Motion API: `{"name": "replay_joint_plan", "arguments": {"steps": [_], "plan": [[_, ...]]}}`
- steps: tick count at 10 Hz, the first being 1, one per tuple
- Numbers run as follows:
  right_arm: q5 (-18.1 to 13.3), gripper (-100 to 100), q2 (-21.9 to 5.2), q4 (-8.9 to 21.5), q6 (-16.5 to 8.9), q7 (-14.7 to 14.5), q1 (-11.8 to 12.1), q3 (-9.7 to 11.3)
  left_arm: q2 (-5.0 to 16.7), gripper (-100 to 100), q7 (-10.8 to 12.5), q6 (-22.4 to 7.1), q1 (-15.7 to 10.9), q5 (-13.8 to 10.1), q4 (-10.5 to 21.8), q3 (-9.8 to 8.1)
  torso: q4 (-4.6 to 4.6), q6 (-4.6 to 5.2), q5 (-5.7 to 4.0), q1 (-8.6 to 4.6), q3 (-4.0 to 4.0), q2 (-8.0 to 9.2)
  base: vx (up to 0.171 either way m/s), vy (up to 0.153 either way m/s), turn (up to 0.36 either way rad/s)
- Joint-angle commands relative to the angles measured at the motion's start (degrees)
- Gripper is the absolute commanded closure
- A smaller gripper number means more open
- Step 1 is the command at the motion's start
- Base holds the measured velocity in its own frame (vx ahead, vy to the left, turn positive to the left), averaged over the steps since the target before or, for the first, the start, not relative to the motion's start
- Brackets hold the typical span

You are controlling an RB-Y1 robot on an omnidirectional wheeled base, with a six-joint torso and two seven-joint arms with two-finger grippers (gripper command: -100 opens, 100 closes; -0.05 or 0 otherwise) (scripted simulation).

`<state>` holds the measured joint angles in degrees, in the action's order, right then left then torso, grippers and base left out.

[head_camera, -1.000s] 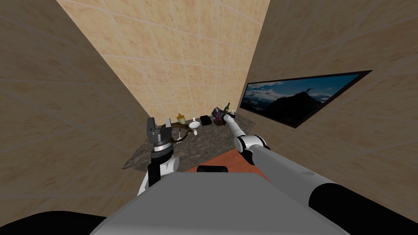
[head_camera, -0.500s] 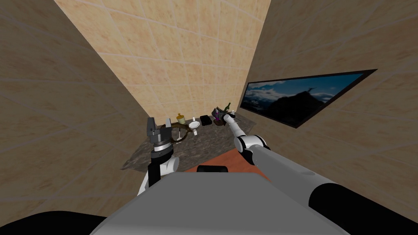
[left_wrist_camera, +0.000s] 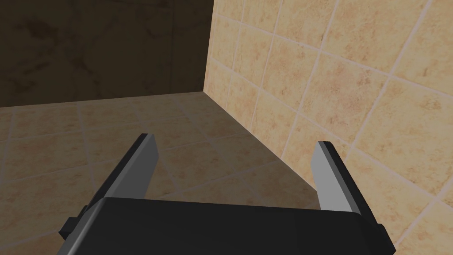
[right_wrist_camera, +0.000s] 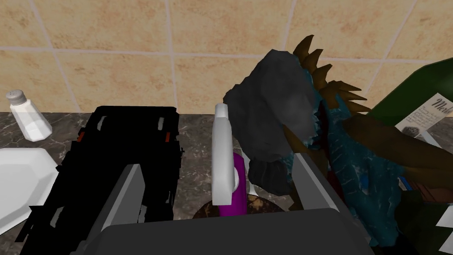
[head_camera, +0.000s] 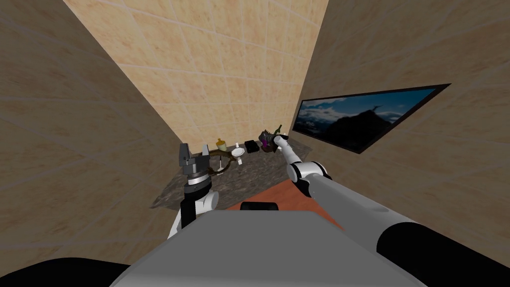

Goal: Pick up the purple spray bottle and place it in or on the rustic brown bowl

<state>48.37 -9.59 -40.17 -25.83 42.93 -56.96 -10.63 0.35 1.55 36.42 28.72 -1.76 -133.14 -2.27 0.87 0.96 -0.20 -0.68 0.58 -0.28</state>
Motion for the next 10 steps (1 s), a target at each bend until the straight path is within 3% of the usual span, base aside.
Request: {"name": "replay_joint_plan", "arguments": {"steps": [1,3,4,5,10], "plan": [[1.30,-100,-1.04,1.28,-0.70,-0.95,-1.64,0.07,0.00,0,0.00,0.00,0.00,0.00,0.00,0.00,0.00,0.00,0.00,0.00,0.00,0.00,-0.019,0.054,-0.018],[1.26,-100,-2.68,1.45,-2.91,0.06,-4.02,0.24,0.00,0,0.00,0.00,0.00,0.00,0.00,0.00,0.00,0.01,-0.01,-0.03,0.02,-0.04,-0.031,0.075,-0.047],[1.38,-100,-2.35,1.68,-2.30,-0.19,-3.64,0.15,0.00,0,0.00,0.00,0.00,0.00,0.00,0.00,0.01,0.00,-0.01,-0.01,0.01,-0.02,-0.016,0.034,-0.013],[1.50,0,-2.42,1.81,-2.39,-0.36,-3.77,0.16,0.00,0,0.00,0.00,0.00,0.00,0.00,0.00,0.03,0.00,-0.03,-0.14,0.04,-0.07,-0.003,0.007,0.002],[1.49,0,-2.40,1.79,-2.38,-0.34,-3.76,0.16,0.01,0,0.00,0.00,0.00,0.00,0.00,-0.01,0.05,0.01,-0.08,-0.31,0.10,-0.15,0.000,0.000,0.000]]}}
